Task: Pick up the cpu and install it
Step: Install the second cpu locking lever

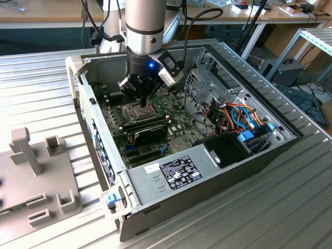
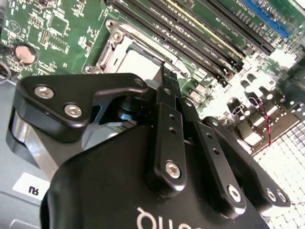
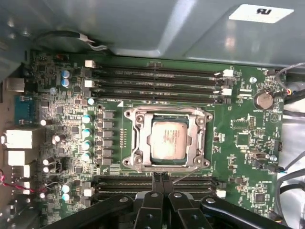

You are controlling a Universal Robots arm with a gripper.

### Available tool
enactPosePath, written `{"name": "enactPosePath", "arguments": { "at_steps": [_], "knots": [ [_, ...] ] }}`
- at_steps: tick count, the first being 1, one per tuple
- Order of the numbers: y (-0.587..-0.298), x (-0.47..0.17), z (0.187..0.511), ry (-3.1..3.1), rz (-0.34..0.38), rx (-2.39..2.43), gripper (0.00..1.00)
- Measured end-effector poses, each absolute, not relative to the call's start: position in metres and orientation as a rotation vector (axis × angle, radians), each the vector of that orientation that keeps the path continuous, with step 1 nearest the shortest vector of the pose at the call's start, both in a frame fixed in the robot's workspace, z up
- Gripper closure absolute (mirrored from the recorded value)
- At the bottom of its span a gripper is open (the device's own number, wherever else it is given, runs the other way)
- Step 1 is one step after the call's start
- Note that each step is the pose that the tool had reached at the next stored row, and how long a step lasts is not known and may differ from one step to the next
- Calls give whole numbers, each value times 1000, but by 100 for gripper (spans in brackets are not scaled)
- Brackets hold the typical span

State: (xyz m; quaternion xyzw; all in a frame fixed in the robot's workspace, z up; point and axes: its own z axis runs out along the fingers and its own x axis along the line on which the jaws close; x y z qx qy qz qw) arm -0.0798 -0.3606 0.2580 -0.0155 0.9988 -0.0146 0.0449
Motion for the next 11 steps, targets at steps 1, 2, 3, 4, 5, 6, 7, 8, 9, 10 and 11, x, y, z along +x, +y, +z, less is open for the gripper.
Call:
{"name": "enactPosePath", "arguments": {
  "at_steps": [1, 2, 3, 4, 5, 6, 7, 8, 9, 10, 11],
  "knots": [
    [-363, -80, 258, 3051, -45, -47, 89],
    [-365, -80, 258, 3051, -45, -47, 89],
    [-365, -80, 258, 3051, -44, -47, 89],
    [-365, -80, 258, 3051, -45, -47, 89],
    [-365, -80, 258, 3051, -45, -47, 89],
    [-365, -80, 258, 3051, -45, -47, 89],
    [-365, -80, 257, 3051, -45, -47, 89],
    [-365, -80, 256, 3051, -45, -47, 89],
    [-365, -81, 254, 3051, -45, -47, 89],
    [-365, -83, 251, 3051, -45, -47, 89],
    [-365, -86, 248, 3051, -45, -47, 89]
  ]
}}
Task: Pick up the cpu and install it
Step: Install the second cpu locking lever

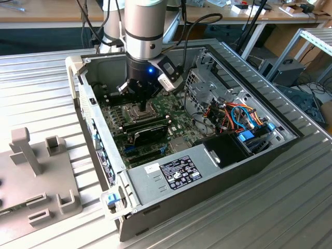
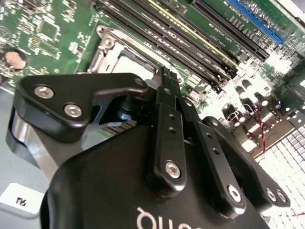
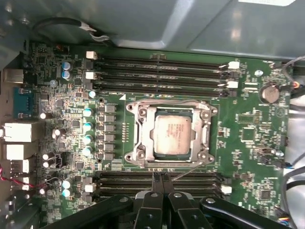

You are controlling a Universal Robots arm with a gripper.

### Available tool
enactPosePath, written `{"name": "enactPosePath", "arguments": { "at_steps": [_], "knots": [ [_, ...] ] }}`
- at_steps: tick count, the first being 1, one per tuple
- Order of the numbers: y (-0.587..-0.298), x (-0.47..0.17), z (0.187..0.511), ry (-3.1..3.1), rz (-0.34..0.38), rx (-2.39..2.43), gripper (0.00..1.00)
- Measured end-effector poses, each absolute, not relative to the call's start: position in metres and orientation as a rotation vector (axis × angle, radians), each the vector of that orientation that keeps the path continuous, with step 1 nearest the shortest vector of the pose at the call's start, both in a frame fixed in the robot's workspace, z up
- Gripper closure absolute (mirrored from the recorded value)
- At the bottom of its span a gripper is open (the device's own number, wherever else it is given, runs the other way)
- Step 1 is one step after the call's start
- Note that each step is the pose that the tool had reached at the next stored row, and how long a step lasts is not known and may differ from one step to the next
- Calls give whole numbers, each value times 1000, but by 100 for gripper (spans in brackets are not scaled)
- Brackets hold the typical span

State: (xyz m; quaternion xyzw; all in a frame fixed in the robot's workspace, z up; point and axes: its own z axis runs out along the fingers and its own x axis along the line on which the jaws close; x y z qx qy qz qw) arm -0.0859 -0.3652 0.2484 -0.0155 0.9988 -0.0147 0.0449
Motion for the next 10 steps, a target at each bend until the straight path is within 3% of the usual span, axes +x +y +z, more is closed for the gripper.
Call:
{"name": "enactPosePath", "arguments": {
  "at_steps": [10],
  "knots": [
    [-365, -95, 228, 3051, -45, -47, 89]
  ]
}}
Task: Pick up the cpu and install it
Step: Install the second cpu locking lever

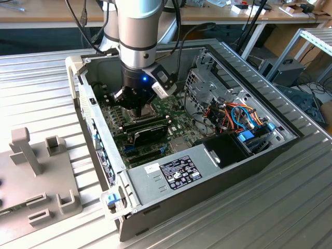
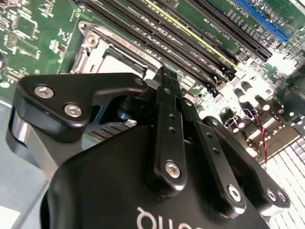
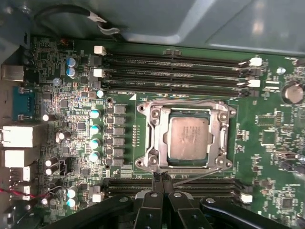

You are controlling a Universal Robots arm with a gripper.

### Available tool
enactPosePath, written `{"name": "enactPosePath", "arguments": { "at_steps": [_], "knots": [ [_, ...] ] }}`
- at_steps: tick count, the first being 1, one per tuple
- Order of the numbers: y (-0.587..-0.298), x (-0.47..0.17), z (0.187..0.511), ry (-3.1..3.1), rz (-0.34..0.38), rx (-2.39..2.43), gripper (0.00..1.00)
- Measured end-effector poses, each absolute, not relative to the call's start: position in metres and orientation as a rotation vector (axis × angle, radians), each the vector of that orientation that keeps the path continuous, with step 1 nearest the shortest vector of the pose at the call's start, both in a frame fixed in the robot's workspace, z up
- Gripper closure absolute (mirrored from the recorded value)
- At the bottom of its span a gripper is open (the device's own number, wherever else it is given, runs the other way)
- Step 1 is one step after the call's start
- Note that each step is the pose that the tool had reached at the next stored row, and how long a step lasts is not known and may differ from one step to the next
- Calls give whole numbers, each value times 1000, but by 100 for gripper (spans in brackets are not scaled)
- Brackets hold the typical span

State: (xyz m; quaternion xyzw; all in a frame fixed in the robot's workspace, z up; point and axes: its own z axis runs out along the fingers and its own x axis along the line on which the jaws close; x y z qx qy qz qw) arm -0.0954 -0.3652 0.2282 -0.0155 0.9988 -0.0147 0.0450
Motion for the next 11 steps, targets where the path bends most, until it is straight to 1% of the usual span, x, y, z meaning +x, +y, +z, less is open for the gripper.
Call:
{"name": "enactPosePath", "arguments": {
  "at_steps": [7, 11],
  "knots": [
    [-365, -97, 226, 3050, -45, -47, 89],
    [-365, -104, 216, 3050, -45, -47, 89]
  ]
}}
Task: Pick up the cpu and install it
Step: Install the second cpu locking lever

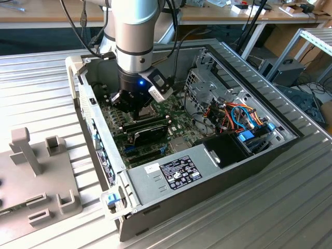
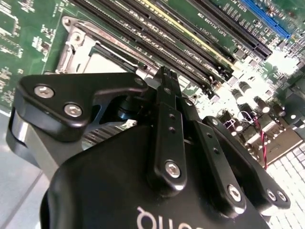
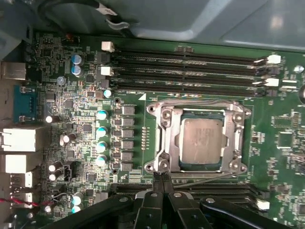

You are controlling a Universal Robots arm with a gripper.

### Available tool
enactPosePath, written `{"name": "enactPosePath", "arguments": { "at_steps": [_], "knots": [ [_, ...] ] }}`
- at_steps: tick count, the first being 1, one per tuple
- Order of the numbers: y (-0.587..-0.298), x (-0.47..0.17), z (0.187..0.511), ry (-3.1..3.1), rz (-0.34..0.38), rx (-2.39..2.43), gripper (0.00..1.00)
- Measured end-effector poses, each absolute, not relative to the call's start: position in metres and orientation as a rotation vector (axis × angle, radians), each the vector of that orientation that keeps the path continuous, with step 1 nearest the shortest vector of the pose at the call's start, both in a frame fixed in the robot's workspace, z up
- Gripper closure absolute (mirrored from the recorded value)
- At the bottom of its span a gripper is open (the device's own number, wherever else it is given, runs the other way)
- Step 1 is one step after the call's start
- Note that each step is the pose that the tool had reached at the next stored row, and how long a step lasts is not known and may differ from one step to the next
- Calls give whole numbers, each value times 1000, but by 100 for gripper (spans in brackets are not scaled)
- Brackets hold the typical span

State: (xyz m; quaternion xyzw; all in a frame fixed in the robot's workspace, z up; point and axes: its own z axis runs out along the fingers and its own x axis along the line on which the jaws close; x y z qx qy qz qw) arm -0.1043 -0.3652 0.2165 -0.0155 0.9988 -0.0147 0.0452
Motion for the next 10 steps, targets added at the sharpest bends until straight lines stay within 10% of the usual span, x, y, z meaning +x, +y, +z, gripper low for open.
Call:
{"name": "enactPosePath", "arguments": {
  "at_steps": [10],
  "knots": [
    [-365, -109, 212, 3049, -45, -47, 89]
  ]
}}
